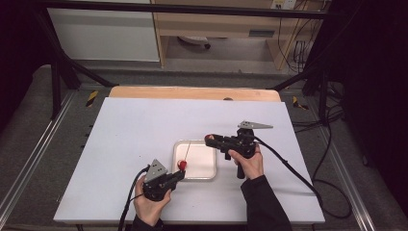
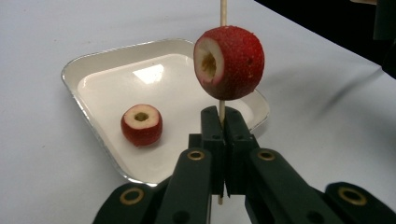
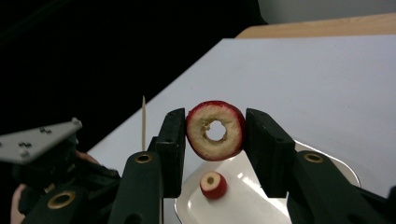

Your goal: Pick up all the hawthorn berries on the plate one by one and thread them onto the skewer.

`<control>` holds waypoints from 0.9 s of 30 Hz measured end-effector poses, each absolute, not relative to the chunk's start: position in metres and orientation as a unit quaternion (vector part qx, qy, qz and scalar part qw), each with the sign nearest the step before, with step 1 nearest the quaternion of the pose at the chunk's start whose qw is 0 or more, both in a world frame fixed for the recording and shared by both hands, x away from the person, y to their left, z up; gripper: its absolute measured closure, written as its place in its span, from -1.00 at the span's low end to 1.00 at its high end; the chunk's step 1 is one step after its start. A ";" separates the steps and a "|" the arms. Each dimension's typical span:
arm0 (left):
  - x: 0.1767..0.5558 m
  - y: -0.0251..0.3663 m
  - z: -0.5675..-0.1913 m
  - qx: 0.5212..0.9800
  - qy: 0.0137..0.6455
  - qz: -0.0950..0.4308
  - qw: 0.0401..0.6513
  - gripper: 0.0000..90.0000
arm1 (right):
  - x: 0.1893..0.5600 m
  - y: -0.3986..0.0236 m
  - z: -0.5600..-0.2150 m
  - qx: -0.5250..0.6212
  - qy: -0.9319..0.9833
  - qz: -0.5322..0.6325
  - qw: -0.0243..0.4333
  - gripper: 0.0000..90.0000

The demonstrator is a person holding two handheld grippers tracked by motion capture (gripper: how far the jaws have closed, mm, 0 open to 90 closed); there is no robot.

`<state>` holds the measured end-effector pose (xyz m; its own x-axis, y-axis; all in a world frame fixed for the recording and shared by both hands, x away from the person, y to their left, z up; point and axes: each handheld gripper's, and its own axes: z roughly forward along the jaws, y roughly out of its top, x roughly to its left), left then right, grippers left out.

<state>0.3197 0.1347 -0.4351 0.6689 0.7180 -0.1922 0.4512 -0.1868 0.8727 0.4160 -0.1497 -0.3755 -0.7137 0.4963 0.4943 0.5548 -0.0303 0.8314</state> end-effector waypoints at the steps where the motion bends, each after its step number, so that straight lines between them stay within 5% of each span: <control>1: 0.320 0.133 -0.435 0.759 0.383 0.132 0.509 0.97 | 0.415 -0.152 -0.374 -0.383 -0.678 -0.627 0.029 0.33; 27: 0.323 0.092 -0.424 0.762 0.360 0.115 0.526 0.97 | 0.410 -0.149 -0.366 -0.425 -0.547 -0.719 0.063 0.33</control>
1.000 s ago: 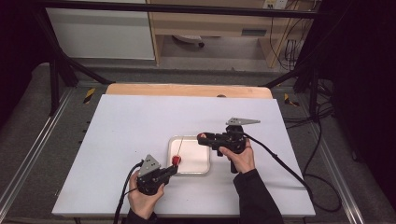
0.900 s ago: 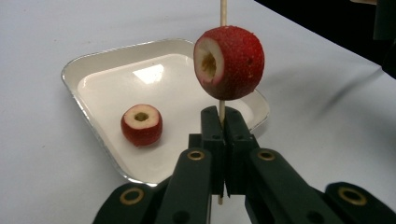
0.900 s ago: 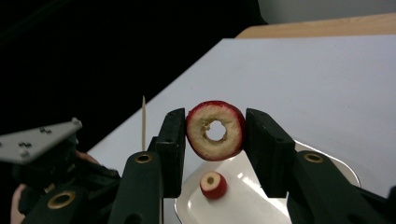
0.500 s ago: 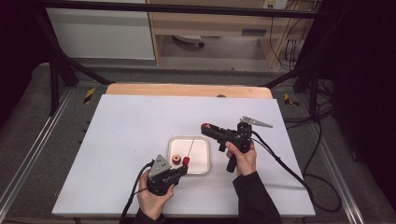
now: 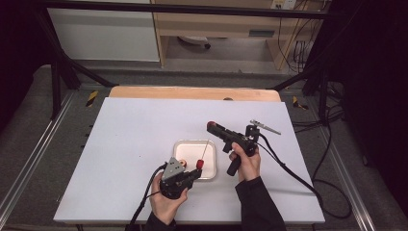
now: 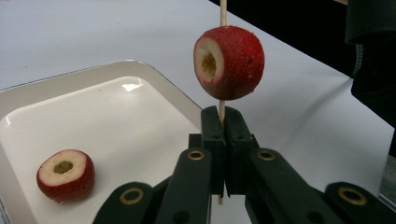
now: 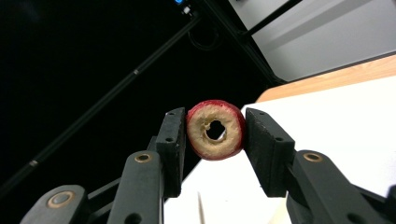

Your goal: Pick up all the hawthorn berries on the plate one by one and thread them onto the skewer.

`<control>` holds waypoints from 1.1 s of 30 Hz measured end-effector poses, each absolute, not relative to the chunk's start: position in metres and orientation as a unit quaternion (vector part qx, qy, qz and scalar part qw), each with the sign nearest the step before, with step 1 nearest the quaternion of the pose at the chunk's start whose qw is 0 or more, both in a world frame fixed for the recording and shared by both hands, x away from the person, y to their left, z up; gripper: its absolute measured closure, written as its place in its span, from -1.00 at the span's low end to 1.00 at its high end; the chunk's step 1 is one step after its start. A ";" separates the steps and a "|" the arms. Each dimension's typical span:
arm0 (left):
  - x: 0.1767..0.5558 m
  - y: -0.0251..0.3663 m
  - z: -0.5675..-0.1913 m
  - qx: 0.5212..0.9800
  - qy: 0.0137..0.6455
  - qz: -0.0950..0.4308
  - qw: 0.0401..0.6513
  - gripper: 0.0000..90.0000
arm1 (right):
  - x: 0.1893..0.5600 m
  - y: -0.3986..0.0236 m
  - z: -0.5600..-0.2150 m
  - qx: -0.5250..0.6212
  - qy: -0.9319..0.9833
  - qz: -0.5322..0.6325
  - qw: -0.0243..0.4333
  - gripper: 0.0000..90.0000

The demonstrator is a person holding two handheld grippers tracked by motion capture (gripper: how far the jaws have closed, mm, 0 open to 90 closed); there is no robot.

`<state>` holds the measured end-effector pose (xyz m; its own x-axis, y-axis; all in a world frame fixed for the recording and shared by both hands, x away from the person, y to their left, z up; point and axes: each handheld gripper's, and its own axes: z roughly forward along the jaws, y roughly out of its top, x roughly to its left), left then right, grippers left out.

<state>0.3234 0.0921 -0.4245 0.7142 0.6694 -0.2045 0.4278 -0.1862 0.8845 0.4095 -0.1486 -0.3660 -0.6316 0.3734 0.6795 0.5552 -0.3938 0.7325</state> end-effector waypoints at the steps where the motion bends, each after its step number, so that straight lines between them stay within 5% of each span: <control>1: 0.324 0.092 -0.424 0.761 0.361 0.114 0.528 0.97 | 0.409 -0.149 -0.365 -0.425 -0.545 -0.720 0.062 0.33; 33: 0.334 0.077 -0.407 0.746 0.368 0.114 0.543 0.97 | 0.405 -0.153 -0.358 -0.427 -0.514 -0.740 0.079 0.33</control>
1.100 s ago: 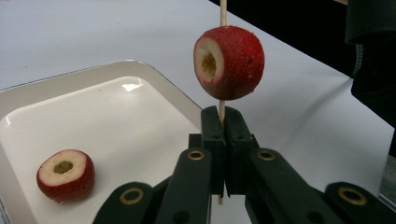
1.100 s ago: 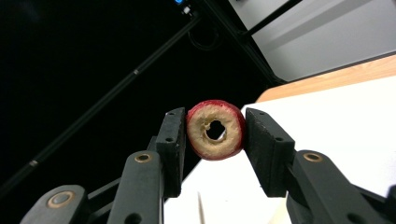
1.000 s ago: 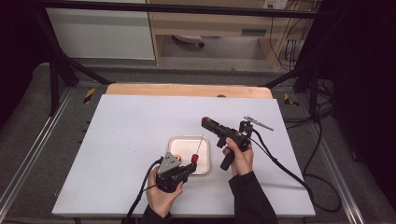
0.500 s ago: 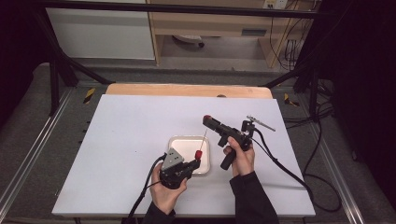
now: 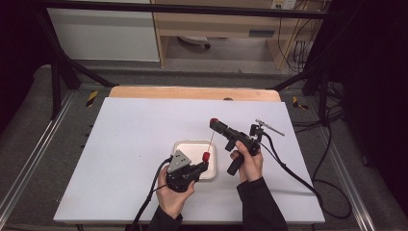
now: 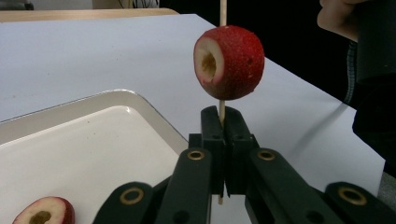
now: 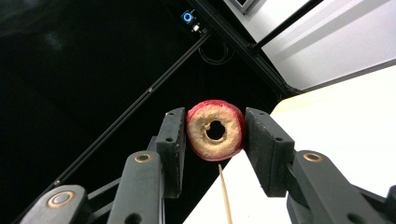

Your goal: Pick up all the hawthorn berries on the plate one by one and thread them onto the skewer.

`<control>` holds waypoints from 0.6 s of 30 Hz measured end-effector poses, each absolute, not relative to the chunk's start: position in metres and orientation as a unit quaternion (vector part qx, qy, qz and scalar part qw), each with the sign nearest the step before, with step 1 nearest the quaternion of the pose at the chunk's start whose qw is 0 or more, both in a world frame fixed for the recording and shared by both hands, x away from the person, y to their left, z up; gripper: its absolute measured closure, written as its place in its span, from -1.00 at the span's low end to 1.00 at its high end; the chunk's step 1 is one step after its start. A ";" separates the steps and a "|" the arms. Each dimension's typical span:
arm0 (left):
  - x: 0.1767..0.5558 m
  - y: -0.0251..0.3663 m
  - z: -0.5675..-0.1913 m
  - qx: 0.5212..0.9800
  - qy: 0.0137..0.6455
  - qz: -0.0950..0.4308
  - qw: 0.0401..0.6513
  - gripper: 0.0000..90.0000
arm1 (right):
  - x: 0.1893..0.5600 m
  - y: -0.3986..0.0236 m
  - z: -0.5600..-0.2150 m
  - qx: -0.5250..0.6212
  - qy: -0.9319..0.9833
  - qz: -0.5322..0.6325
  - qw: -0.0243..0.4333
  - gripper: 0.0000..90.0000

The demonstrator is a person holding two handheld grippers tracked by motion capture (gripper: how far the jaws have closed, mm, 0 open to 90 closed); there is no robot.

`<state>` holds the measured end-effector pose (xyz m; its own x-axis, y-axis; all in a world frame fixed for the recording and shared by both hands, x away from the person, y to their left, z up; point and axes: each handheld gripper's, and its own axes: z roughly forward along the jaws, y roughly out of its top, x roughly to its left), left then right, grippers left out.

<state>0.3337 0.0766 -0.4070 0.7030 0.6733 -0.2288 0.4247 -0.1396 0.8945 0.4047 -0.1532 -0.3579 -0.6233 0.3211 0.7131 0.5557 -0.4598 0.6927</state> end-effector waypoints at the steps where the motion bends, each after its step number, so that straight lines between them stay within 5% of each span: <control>1: 0.334 0.077 -0.407 0.745 0.368 0.115 0.544 0.97 | 0.404 -0.153 -0.358 -0.427 -0.514 -0.740 0.079 0.33; 18: 0.334 0.078 -0.408 0.745 0.368 0.114 0.545 0.97 | 0.404 -0.152 -0.359 -0.423 -0.519 -0.739 0.075 0.33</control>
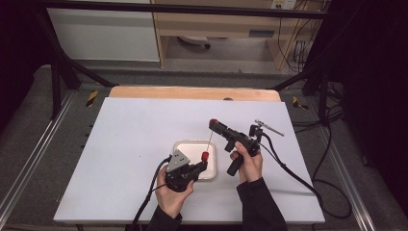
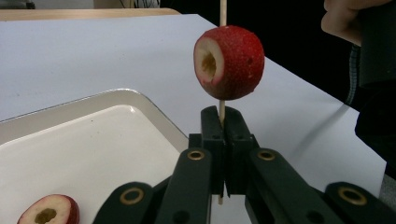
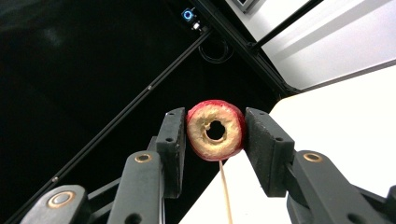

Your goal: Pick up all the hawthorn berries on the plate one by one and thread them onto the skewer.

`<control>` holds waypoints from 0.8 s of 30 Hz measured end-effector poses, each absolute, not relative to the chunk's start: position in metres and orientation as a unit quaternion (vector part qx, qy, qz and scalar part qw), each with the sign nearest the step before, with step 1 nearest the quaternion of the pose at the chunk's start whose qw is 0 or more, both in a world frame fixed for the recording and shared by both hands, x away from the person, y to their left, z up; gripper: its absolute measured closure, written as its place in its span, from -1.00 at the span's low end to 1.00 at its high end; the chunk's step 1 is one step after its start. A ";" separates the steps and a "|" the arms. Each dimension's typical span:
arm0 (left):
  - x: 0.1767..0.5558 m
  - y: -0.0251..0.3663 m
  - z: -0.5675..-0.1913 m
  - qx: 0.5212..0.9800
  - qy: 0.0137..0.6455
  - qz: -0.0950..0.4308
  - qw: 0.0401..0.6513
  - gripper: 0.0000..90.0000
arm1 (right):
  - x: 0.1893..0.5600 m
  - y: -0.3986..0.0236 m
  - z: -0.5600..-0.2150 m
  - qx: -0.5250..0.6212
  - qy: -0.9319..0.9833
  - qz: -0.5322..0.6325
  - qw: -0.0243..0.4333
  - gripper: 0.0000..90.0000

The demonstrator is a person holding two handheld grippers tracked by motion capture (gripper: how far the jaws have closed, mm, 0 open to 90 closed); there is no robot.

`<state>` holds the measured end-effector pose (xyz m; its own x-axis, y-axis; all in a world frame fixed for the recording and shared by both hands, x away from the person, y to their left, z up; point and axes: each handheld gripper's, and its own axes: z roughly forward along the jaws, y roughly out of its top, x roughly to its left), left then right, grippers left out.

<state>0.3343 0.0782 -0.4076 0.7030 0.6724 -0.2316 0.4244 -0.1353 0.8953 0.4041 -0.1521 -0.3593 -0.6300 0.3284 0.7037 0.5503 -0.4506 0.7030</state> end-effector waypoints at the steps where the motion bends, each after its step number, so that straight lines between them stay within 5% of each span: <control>1: 0.334 0.078 -0.408 0.745 0.368 0.113 0.545 0.97 | 0.404 -0.152 -0.359 -0.423 -0.518 -0.739 0.076 0.33; 24: 0.334 0.080 -0.403 0.732 0.382 0.113 0.552 0.97 | 0.397 -0.147 -0.364 -0.402 -0.559 -0.724 0.048 0.34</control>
<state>0.3342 0.0795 -0.4033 0.6822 0.6844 -0.2573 0.4353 -0.0974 0.8950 0.3974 -0.1473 -0.3645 -0.6724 0.3797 0.6354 0.5183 -0.3712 0.7704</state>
